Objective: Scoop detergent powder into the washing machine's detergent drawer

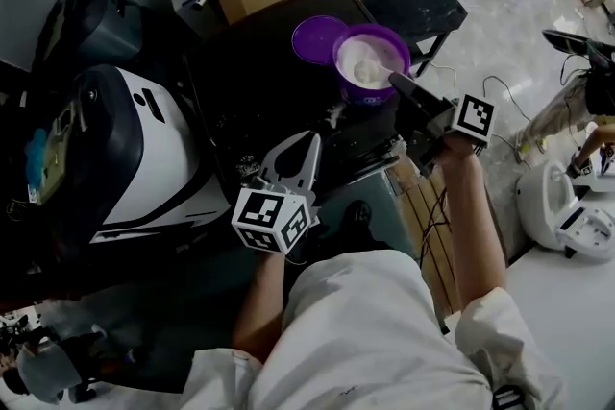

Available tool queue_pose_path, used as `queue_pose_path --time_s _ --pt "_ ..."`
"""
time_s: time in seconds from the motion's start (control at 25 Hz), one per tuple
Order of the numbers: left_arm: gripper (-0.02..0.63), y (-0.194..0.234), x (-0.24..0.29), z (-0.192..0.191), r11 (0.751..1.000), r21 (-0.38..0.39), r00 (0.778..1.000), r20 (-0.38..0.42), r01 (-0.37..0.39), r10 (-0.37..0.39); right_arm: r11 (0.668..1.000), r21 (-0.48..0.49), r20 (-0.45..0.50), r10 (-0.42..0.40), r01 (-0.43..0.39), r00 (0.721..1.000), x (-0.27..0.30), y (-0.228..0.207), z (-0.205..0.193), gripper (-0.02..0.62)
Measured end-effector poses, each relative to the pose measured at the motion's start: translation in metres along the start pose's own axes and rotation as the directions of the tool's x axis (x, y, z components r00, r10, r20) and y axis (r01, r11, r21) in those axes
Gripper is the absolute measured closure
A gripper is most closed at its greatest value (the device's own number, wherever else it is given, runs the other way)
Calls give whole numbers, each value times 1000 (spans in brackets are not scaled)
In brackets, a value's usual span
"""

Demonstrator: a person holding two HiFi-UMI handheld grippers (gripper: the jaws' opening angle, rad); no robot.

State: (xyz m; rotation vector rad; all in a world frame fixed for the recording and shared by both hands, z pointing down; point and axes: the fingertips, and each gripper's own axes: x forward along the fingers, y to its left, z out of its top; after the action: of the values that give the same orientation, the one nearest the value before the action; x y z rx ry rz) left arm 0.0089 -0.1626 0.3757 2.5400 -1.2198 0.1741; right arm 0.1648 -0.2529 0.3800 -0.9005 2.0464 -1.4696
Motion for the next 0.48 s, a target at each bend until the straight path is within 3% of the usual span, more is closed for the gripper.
queue_pose_path --time_s 0.48 --pt "588 16 -45 -5 1000 -13 1000 8 4 -4 997 42 13 66 -66 998 -3 34 -57 584"
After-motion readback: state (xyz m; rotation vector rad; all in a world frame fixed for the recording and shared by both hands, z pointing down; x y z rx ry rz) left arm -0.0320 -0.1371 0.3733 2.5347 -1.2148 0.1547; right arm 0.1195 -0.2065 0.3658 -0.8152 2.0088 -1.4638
